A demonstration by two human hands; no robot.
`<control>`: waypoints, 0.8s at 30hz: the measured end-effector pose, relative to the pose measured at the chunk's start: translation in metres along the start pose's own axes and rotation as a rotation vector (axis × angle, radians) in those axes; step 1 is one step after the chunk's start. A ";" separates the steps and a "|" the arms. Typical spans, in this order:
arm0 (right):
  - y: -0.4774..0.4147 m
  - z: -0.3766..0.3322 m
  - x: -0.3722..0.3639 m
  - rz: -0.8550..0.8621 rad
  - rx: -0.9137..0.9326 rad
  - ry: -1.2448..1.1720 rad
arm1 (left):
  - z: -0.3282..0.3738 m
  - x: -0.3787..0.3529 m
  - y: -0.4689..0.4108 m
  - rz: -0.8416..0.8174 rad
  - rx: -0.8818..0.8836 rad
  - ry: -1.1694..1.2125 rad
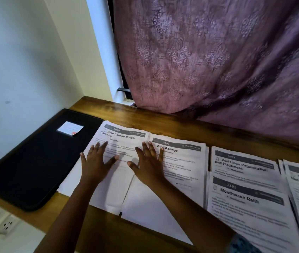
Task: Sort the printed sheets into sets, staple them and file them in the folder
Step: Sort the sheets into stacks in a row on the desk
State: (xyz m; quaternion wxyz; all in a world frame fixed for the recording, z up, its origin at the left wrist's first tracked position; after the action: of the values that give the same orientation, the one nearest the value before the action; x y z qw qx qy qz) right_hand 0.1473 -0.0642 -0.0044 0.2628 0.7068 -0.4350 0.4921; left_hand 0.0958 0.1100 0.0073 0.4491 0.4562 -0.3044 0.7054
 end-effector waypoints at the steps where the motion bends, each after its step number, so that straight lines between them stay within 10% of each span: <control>1: 0.012 0.008 0.012 0.030 0.002 -0.034 | 0.018 0.007 0.007 0.065 -0.042 0.076; 13: 0.208 0.211 0.107 0.333 -0.345 -0.161 | 0.276 -0.118 0.171 -0.092 -0.590 0.326; 24: 0.263 0.282 0.113 0.239 -0.546 0.041 | 0.300 -0.171 0.195 -0.097 -0.687 0.108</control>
State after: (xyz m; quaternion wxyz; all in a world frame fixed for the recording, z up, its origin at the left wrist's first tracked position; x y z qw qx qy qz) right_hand 0.0650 -0.4567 -0.0216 0.3919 0.5438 -0.6260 0.3987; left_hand 0.0603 -0.2823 -0.0338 0.6246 0.2546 -0.4777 0.5628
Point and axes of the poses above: each hand's wrist, its own y-axis away from the middle knuckle, its own x-axis out of the back of the hand, z = x × y, the point moved 8 cm from there along -y, towards the middle knuckle
